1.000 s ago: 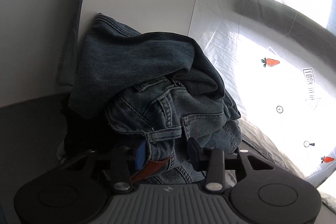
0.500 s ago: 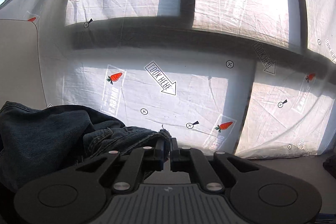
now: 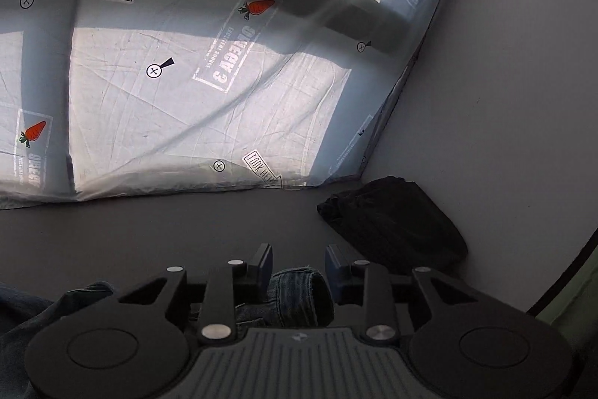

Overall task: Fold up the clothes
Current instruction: 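Pull the blue jeans out of the heap onto the table with the left tool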

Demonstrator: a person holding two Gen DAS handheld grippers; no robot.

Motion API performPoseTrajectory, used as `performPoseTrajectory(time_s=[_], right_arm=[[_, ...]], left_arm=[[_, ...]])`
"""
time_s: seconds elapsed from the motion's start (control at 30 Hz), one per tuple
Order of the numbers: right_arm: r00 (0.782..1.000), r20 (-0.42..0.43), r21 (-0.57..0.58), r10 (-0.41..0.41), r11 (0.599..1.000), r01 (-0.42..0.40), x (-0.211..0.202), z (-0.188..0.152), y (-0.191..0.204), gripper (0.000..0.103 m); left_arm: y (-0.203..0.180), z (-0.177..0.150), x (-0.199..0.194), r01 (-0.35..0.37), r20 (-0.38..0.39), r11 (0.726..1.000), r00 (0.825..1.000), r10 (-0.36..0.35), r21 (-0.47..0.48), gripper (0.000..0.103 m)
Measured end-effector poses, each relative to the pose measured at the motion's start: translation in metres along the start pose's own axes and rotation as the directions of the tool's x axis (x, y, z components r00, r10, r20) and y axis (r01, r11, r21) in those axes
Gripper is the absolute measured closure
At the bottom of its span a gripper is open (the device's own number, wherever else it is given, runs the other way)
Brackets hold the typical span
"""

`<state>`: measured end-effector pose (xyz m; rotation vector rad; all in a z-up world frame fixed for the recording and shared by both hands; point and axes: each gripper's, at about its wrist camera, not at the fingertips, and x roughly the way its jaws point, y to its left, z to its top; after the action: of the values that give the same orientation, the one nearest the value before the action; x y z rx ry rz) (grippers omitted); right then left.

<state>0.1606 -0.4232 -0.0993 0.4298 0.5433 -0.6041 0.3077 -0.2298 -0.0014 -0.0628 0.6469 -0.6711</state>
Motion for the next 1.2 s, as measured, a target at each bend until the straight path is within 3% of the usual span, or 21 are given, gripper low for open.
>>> performPoseTrajectory(time_s=[0.1,0.2,0.37,0.5,0.57,0.7,0.77,0.83,0.9,0.97,1.03,1.1,1.2], right_arm=[[0.999,-0.045,-0.026,0.017,0.999,-0.018,0.018,-0.002,0.001,0.000],[0.993,-0.107,-0.055,0.054,0.997,-0.060,0.038,-0.005,0.010,0.000],[0.975,-0.188,-0.101,0.115,0.986,-0.135,0.068,-0.011,0.035,0.001],[0.958,-0.239,-0.062,0.156,0.983,-0.175,0.090,-0.019,0.061,0.006],[0.947,-0.272,-0.008,0.170,0.984,-0.179,0.103,-0.026,0.070,0.008],[0.934,-0.339,0.024,0.117,0.993,-0.116,0.125,-0.045,0.079,0.014],[0.928,-0.357,0.061,0.105,0.994,-0.089,0.133,-0.048,0.077,0.017],[0.936,-0.337,0.093,0.100,0.993,-0.073,0.132,-0.046,0.074,0.019],[0.950,-0.299,0.105,0.088,0.993,-0.058,0.124,-0.043,0.071,0.021],[0.958,-0.275,0.109,0.076,0.993,-0.048,0.117,-0.043,0.068,0.021],[0.955,-0.286,0.126,0.074,0.991,-0.039,0.114,-0.046,0.063,0.026],[0.950,-0.304,0.145,0.073,0.989,-0.029,0.114,-0.049,0.060,0.029],[0.948,-0.311,0.153,0.064,0.988,-0.016,0.116,-0.049,0.058,0.031]], left_arm=[[0.030,-0.024,-0.008,-0.124,-0.046,0.992,0.991,0.124,0.002,0.061],[0.084,-0.035,-0.033,-0.305,-0.118,0.949,0.948,0.295,-0.082,0.061],[0.161,-0.057,-0.092,-0.537,-0.225,0.810,0.841,0.492,-0.235,0.057],[0.210,-0.079,-0.130,-0.652,-0.302,0.692,0.758,0.579,-0.309,0.050],[0.233,-0.094,-0.139,-0.685,-0.345,0.637,0.728,0.592,-0.354,0.050],[0.282,-0.118,-0.138,-0.708,-0.423,0.545,0.706,0.568,-0.449,0.050],[0.310,-0.123,-0.133,-0.682,-0.437,0.502,0.729,0.527,-0.532,0.050],[0.328,-0.119,-0.125,-0.655,-0.421,0.509,0.753,0.506,-0.559,0.050],[0.336,-0.107,-0.112,-0.666,-0.429,0.553,0.746,0.510,-0.501,0.050],[0.337,-0.096,-0.096,-0.671,-0.427,0.615,0.740,0.521,-0.413,0.047],[0.339,-0.093,-0.083,-0.665,-0.434,0.648,0.741,0.512,-0.371,0.043],[0.341,-0.097,-0.075,-0.653,-0.446,0.658,0.750,0.489,-0.376,0.043],[0.339,-0.107,-0.069,-0.657,-0.471,0.651,0.744,0.474,-0.381,0.043]])
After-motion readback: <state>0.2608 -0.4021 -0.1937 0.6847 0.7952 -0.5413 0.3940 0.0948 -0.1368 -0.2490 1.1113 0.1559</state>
